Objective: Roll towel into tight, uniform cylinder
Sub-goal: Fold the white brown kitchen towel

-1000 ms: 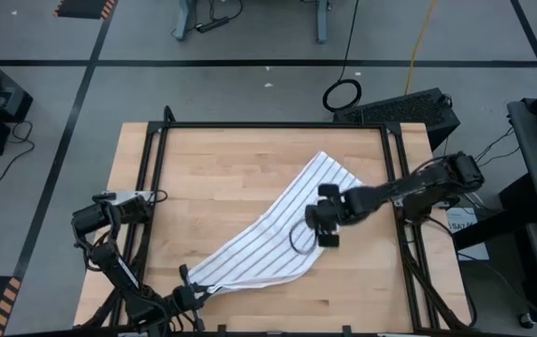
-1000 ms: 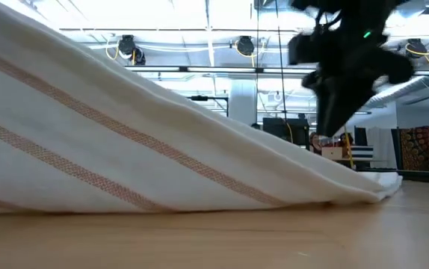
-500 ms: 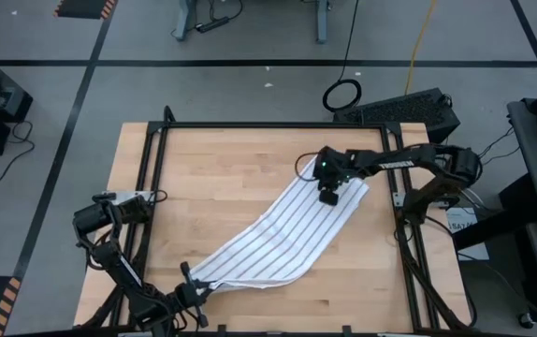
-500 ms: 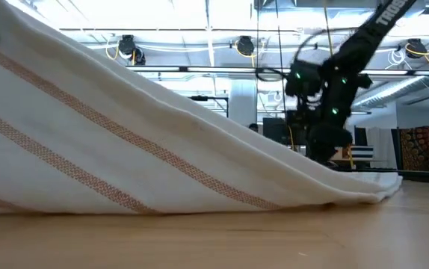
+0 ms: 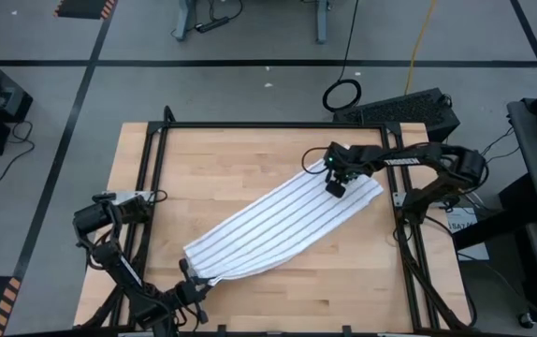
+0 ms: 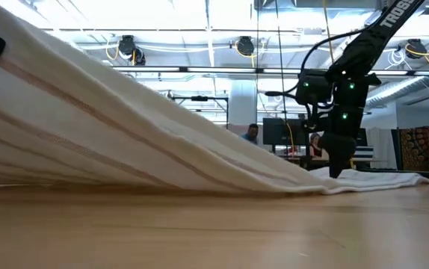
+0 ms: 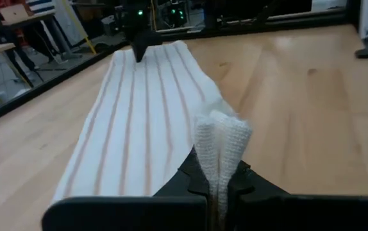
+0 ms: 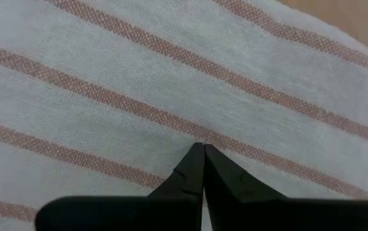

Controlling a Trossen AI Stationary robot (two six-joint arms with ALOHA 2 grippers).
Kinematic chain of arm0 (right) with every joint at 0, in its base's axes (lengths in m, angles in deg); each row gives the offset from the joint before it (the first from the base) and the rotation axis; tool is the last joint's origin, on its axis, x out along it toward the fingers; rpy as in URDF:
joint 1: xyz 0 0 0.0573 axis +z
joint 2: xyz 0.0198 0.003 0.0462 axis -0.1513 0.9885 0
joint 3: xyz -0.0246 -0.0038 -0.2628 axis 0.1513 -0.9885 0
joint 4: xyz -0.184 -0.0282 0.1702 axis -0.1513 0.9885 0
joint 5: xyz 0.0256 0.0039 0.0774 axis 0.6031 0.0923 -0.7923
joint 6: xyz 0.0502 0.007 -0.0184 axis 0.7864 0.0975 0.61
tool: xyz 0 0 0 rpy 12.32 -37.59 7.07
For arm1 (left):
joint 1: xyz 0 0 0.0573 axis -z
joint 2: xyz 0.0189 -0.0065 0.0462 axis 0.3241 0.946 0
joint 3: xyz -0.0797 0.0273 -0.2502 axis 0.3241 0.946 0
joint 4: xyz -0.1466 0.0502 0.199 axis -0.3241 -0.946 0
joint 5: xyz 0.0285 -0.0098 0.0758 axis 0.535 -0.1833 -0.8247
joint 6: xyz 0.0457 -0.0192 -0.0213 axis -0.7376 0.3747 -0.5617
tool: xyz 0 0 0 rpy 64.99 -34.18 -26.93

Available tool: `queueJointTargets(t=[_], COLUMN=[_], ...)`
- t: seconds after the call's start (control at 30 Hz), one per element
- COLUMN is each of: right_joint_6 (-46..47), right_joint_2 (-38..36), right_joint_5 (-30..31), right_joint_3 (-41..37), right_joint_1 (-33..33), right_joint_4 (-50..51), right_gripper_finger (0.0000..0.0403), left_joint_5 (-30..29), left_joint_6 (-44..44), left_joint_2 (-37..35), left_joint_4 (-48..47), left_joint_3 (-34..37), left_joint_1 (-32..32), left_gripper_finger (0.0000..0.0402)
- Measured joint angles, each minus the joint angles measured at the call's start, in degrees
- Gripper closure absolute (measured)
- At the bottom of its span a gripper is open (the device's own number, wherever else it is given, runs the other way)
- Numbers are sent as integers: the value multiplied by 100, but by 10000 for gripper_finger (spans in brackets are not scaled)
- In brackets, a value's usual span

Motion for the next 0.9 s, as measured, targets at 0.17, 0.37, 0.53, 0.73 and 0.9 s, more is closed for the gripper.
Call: queueJointTargets(t=[0.17, 0.37, 0.53, 0.73, 0.9], right_joint_6=[409, 1706, 3042, 3846, 4234], right_joint_2=[-601, -1770, -2299, -2223, -1804], right_joint_5=[-636, -584, -814, -863, -844], right_joint_3=[64, -80, -404, -441, -467], right_joint_1=[237, 1326, 2667, 3787, 4174], right_joint_4=[341, 1241, 1674, 1899, 2333], right_gripper_finger=[402, 402, 402, 402, 402], left_joint_5=[256, 818, 868, 868, 868], left_joint_6=[1165, 2793, 3035, 3038, 3035], left_joint_2=[0, 0, 2, 4, 4], left_joint_4=[-1191, -2761, -3031, -2999, -2937], left_joint_3=[2, 4, 4, 4, 4], left_joint_1=[-37, -28, -31, -33, -31], left_gripper_finger=[400, 400, 400, 400, 400])
